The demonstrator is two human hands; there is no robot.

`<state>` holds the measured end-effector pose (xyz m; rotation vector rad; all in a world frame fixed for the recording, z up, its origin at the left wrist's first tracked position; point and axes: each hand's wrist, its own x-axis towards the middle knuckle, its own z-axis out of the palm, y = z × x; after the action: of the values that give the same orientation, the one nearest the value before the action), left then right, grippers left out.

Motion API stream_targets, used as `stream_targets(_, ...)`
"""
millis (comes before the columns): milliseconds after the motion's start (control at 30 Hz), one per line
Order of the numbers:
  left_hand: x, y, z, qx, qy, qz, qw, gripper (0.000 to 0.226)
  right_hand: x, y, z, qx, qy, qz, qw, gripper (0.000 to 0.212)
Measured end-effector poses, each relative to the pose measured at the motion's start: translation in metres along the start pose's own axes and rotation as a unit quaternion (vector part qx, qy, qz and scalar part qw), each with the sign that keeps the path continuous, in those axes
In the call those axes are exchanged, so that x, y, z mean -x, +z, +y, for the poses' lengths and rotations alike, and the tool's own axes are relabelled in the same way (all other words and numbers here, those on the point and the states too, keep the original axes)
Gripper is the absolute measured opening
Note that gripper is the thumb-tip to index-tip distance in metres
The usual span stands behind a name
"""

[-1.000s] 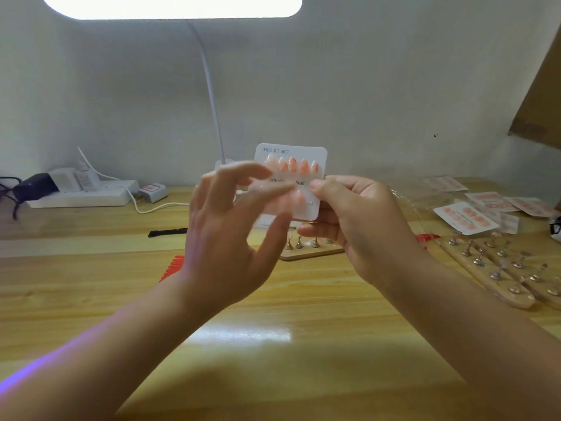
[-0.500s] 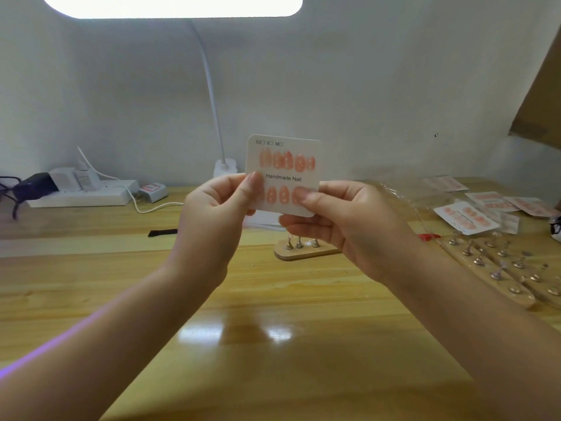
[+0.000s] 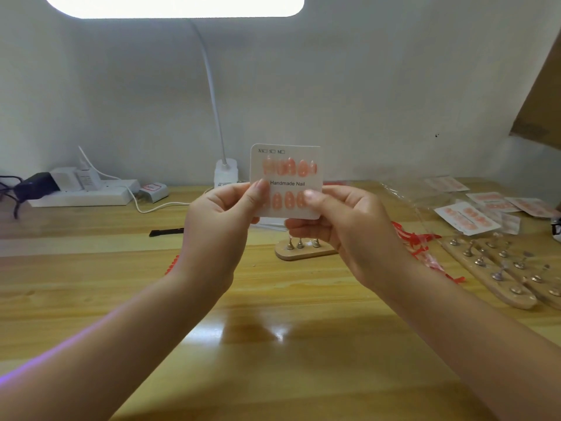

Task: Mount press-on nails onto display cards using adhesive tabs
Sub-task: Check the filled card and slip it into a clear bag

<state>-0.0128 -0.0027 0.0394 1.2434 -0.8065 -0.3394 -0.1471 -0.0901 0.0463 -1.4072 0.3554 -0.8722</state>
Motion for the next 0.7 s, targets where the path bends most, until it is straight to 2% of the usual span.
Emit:
stream_targets(100, 0.000, 0.000, 0.001, -0.002, -0.005, 0.004, 1.000, 0.011, -0.002, -0.003, -0.001, -0.038, 0.010, -0.016, 0.999, 0.019)
stream_targets(333, 0.006, 0.003, 0.001, -0.004, 0.033, -0.018, 0.999, 0.026, -0.005, -0.009, 0.008, 0.057, -0.007, 0.004, 0.998, 0.013)
stream_targets(467, 0.008, 0.004, -0.003, -0.024, 0.025, -0.028, 0.999, 0.016, -0.007, -0.014, 0.015, 0.082, -0.016, 0.016, 0.996, 0.007)
stream_targets(633, 0.002, 0.000, -0.009, -0.039, -0.008, -0.023, 0.999, 0.001, -0.011, -0.020, 0.018, 0.003, 0.045, -0.045, 0.998, 0.040)
stream_targets(700, 0.002, -0.001, -0.011, -0.029, -0.027, -0.024, 0.999, 0.011, -0.014, -0.024, 0.017, 0.010, 0.064, -0.027, 0.998, 0.048)
